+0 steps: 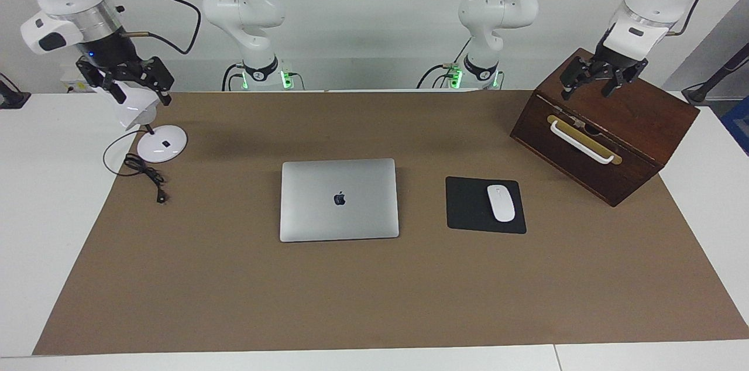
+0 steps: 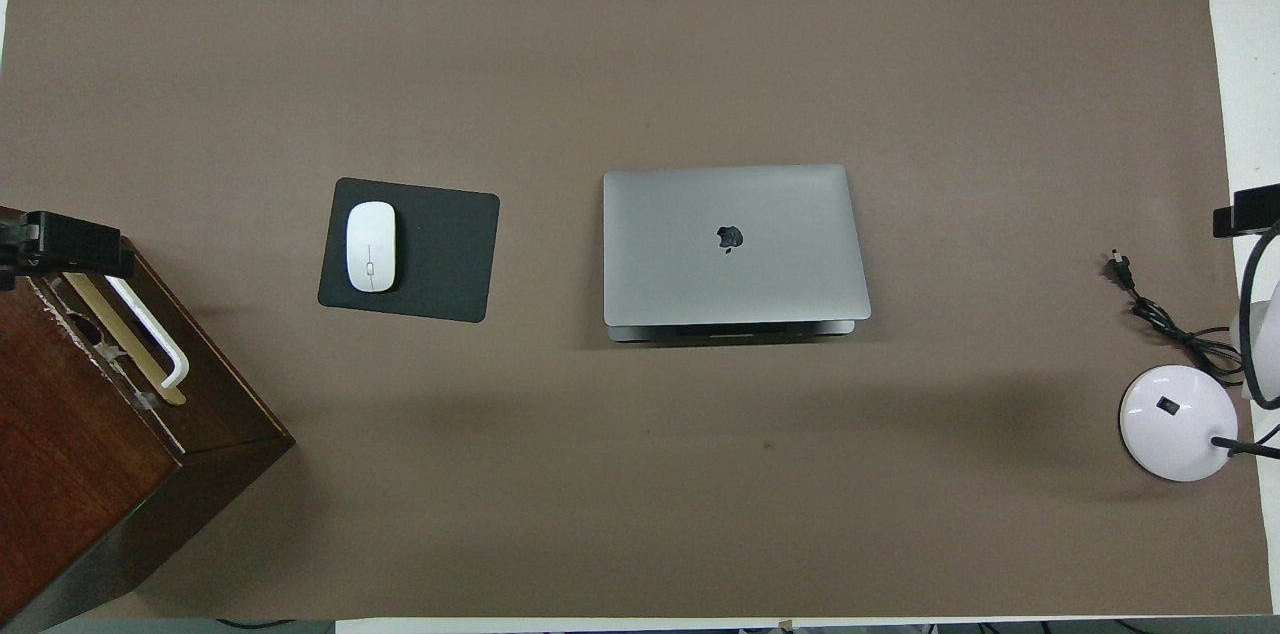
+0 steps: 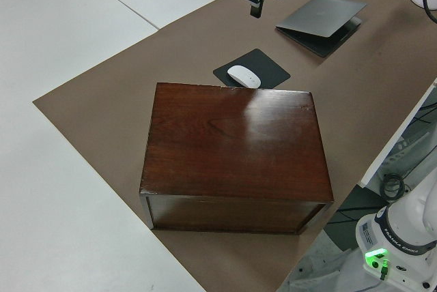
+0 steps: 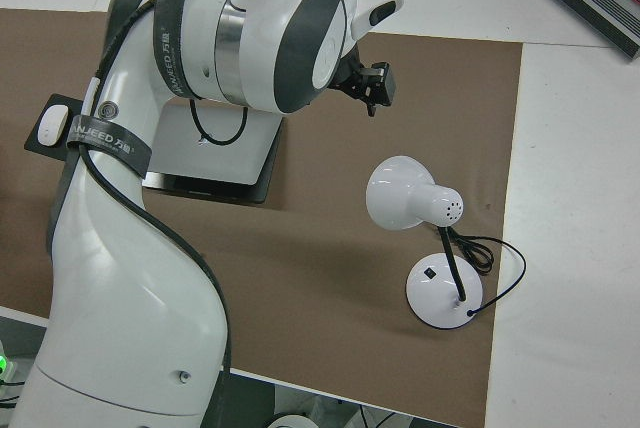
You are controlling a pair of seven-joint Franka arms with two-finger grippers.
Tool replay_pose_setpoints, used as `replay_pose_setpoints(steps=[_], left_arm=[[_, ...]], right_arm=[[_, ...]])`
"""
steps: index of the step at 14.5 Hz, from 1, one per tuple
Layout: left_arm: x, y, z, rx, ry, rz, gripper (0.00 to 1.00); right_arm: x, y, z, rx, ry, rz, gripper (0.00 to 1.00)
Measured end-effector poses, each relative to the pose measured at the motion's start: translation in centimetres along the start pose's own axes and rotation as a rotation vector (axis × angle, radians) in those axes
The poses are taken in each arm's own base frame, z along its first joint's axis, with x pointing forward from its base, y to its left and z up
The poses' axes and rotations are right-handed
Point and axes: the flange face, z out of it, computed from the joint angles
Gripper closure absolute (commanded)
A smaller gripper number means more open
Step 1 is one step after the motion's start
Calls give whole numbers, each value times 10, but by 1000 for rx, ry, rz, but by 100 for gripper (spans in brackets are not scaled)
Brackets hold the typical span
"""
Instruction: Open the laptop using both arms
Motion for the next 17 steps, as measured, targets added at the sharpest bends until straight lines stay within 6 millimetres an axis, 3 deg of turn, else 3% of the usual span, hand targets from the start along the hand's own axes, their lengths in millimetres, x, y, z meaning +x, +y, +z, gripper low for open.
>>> replay_pose_setpoints(steps=[6,17], left_arm=[[0,0,0,0,0,0,0],[0,0,0,0,0,0,0]], right_arm=[[-15,7,-26,2,47,6,0],[-7,-5,-17,1,87,-16,0]])
